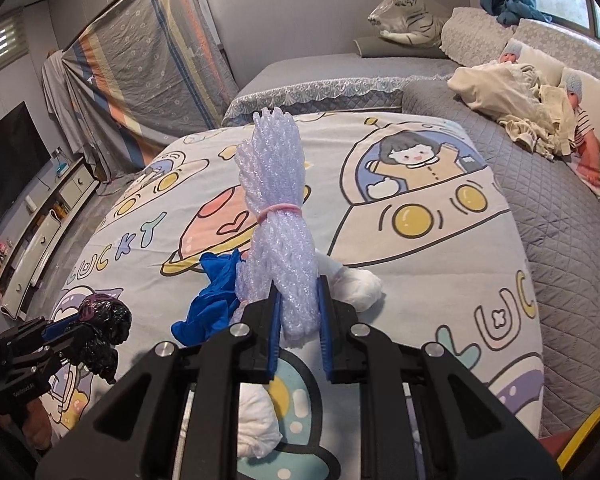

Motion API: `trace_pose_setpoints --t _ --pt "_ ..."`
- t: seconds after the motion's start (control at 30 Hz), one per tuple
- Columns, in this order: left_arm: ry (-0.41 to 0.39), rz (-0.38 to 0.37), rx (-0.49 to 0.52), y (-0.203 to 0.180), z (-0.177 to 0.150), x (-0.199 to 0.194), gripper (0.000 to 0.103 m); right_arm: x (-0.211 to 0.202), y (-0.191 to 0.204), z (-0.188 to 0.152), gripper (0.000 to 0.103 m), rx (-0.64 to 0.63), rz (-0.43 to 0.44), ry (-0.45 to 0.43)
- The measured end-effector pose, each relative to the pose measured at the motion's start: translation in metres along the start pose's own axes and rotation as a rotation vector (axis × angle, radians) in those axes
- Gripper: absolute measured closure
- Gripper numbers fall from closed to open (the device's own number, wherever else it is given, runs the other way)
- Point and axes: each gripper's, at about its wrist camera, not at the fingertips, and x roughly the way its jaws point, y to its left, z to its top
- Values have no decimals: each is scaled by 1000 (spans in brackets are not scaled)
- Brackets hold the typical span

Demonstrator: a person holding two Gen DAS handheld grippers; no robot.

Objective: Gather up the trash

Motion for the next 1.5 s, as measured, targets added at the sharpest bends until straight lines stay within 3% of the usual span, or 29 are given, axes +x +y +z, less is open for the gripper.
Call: trace_pose_setpoints --t 0.47,0.8,1.13,1.5 --pt "-42 -9 40 -22 8 -17 73 -45 -19 -4 88 28 -44 -71" --pt "-72 -41 101 -59 22 -22 73 -85 -49 -15 88 69 -94 -127" --pt "-73 -119 196 -122 33 -15 73 -131 -96 -36 88 135 -175 -181" --pt "-56 -238 340 -221 36 0 73 -190 -163 -76 88 250 -297 -234"
